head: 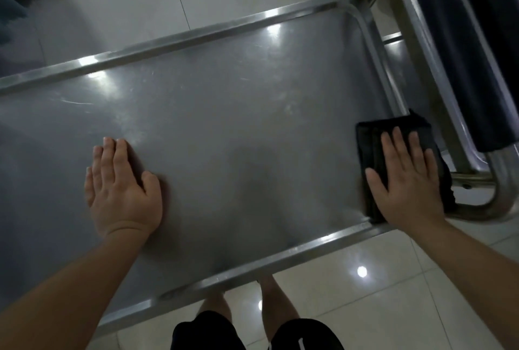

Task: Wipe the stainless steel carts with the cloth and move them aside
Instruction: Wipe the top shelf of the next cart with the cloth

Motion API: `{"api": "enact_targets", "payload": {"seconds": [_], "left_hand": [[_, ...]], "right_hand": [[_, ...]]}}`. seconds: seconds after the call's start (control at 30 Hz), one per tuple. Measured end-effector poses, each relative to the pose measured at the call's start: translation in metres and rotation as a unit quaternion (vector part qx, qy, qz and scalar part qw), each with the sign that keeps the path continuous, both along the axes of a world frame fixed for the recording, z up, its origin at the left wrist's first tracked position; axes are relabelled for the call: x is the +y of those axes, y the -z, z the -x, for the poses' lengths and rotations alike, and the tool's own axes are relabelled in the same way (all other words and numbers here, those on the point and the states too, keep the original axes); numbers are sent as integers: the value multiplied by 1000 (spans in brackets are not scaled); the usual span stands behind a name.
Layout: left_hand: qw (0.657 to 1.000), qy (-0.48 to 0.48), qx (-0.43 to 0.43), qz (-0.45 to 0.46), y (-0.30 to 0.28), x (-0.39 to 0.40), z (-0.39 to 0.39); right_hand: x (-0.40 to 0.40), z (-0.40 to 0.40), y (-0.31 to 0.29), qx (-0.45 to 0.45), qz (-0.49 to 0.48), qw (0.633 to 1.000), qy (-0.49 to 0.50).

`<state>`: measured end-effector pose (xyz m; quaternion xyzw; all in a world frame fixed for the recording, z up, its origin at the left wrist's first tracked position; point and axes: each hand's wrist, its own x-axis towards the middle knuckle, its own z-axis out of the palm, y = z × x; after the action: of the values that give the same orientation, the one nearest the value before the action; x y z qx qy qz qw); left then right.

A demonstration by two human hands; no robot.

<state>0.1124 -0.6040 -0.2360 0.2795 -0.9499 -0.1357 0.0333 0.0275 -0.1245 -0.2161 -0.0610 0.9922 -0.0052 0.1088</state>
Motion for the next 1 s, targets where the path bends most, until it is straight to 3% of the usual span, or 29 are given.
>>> {"api": "enact_targets", "payload": {"seconds": [0.17,0.33,0.5,0.77,0.9,1.0], "left_hand": [[1000,3,-8,6,-1,0,1],[1000,7,-11,14,3,-1,2],[1000,7,-10,18,4,-2,1],[1000,4,-24,12,0,-2,3],[1000,0,-19,9,-2,-1,4],[1000,2,-21,6,-2,0,4]], "right_hand": [[8,-25,-4,-33,-10,999,-29],[-18,-23,-2,-38,12,990,-132],[-85,62,4,26,45,989,-138],[-182,238,6,4,32,996,-84],[-198,257,1,-7,43,996,-77],[-185,226,-3,-21,56,993,-102]]}}
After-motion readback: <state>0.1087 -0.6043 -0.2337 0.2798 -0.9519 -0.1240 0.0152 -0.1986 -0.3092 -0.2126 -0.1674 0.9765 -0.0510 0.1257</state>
